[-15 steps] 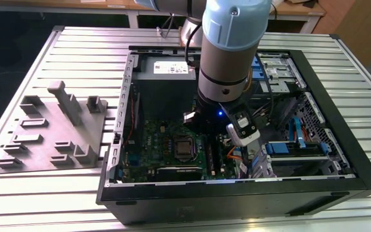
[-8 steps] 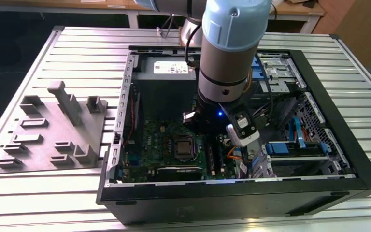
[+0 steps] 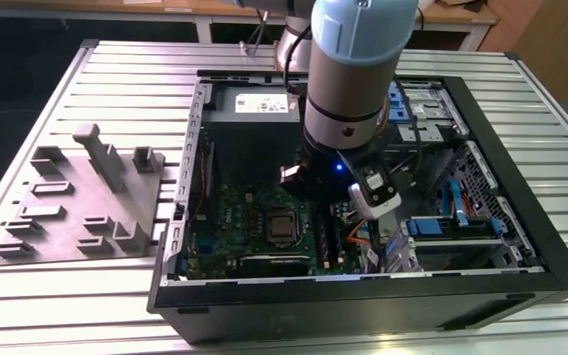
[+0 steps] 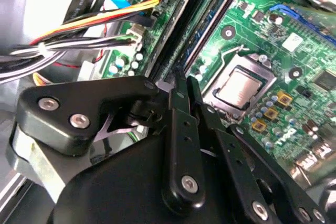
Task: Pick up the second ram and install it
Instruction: 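Insert the second ram into the second slot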
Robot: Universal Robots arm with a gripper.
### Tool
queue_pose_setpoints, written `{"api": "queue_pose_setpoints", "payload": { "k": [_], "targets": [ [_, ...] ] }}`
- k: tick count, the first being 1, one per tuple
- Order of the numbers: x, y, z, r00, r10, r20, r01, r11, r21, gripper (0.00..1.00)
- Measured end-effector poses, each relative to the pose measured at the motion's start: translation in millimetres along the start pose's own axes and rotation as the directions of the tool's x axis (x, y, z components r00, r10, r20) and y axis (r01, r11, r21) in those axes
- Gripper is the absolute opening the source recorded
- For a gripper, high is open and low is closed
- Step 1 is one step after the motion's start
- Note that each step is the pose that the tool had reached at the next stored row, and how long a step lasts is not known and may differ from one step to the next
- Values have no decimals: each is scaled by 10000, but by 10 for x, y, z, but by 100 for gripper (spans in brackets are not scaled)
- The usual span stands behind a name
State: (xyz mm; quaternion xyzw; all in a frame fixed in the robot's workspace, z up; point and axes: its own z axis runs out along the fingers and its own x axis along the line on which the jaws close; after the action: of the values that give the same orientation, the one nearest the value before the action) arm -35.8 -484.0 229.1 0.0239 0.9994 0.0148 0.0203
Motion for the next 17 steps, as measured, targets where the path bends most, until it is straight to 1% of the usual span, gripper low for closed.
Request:
{"api": "queue_pose_setpoints", "payload": {
  "k": [5, 6, 13, 14, 15, 17],
  "targets": [
    [-6, 5, -152, 10000, -1, 2, 1, 10000, 30, 19],
    [-7, 5, -171, 10000, -1, 2, 1, 10000, 37, 19],
    [-7, 6, -180, 10000, -2, 3, 2, 10000, 43, 19],
    [-7, 6, -180, 10000, -2, 2, 2, 10000, 44, 17],
    [-7, 6, -180, 10000, -1, 2, 1, 10000, 44, 11],
    [-7, 6, -180, 10000, -2, 3, 2, 10000, 45, 10]
  ]
}}
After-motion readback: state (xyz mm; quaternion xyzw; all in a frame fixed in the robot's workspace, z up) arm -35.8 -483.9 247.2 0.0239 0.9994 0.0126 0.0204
